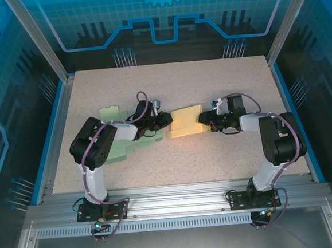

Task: Fold the paper box

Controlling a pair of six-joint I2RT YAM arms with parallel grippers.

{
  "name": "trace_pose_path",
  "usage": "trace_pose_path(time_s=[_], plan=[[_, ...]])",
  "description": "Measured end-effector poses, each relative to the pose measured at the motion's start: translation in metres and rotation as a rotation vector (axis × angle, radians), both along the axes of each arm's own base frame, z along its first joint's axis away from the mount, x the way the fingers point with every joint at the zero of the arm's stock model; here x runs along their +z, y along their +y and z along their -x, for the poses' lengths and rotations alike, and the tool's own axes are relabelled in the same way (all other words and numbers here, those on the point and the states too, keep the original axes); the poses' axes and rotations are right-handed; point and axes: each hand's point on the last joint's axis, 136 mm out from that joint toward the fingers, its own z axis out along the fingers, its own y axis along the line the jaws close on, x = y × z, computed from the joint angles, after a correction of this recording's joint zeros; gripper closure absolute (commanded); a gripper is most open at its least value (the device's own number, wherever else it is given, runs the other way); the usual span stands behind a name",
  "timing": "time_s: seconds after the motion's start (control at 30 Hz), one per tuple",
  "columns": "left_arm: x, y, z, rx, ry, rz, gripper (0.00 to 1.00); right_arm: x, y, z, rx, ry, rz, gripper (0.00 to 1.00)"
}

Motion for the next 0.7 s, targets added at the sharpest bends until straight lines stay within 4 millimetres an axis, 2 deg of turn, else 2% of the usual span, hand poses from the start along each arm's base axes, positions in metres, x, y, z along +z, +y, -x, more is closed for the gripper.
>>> trace_pose_path(time_s=[0.17,0.3,0.43,0.5,0.53,0.6,0.7], plan=[[0.011,0.006,0.012,-0.021,-0.007,-0.028,0.50,0.005,-0.001,0.004,-0.018,0.035,-0.005,0.57],[0.057,0.010,0.018,-0.056,-0.141,-0.036,0.33,0.015,-0.002,0.008,-0.037,0.062,-0.017,0.57],[0.112,0.013,0.035,-0.130,-0.403,-0.070,0.09,0.030,-0.002,0.014,-0.053,0.078,-0.030,0.57],[0.127,0.008,0.053,-0.199,-0.557,-0.129,0.01,0.037,-0.002,0.018,-0.058,0.083,-0.034,0.57],[0.131,0.001,0.066,-0.249,-0.639,-0.173,0.01,0.042,-0.003,0.020,-0.060,0.084,-0.036,0.57],[0.128,-0.020,0.098,-0.374,-0.804,-0.282,0.01,0.049,-0.003,0.025,-0.062,0.089,-0.037,0.57],[0.113,-0.050,0.141,-0.566,-1.011,-0.434,0.01,0.059,-0.004,0.034,-0.061,0.091,-0.037,0.58]])
